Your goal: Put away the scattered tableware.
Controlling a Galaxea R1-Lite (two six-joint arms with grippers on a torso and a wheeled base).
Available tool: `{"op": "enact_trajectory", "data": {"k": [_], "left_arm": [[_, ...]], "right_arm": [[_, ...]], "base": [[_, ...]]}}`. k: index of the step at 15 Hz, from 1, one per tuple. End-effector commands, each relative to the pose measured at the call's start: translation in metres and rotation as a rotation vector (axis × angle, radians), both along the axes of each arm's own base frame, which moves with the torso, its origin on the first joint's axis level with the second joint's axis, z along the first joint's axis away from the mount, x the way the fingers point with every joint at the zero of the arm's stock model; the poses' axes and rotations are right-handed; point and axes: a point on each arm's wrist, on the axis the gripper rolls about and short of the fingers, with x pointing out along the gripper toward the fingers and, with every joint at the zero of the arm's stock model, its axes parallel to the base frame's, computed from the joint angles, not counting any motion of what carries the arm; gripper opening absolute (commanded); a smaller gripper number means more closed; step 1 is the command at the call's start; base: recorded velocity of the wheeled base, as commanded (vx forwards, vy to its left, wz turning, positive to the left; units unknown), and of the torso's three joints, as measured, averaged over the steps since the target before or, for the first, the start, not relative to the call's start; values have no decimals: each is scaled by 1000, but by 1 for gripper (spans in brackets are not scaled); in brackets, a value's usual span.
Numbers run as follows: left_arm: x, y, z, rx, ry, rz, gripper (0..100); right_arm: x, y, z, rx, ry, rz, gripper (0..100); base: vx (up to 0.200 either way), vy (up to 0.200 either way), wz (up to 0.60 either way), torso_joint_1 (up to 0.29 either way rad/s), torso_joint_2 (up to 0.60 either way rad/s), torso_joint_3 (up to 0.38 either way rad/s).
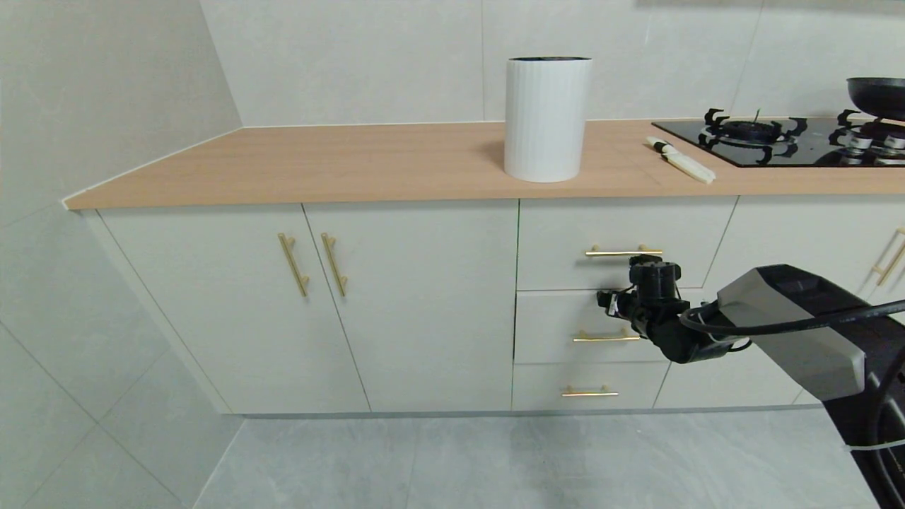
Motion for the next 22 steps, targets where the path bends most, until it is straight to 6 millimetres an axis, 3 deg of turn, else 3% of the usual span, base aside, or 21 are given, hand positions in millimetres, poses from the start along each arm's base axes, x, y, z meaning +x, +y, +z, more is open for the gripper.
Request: {"op": "enact_trajectory", "data": {"k": [1,9,16,20,22], "left_arm": [[0,0,0,0,0,1,100],[0,0,0,0,0,1,100],[0,0,0,0,0,1,100],[0,0,0,0,0,1,100],[0,0,0,0,0,2,100]], "right_arm": [[1,1,-3,-1,3,1,100],[16,-6,-7,-1,-46,-46,100],[15,-7,-3,-6,-47,-59,100],[-24,-9,28,0,20,2,100],[-49,-14,63,9,8,19,100]], "base": [[0,0,0,0,0,0],[0,0,0,0,0,0],[0,0,0,0,0,0],[0,0,0,0,0,0],[0,0,0,0,0,0]]}}
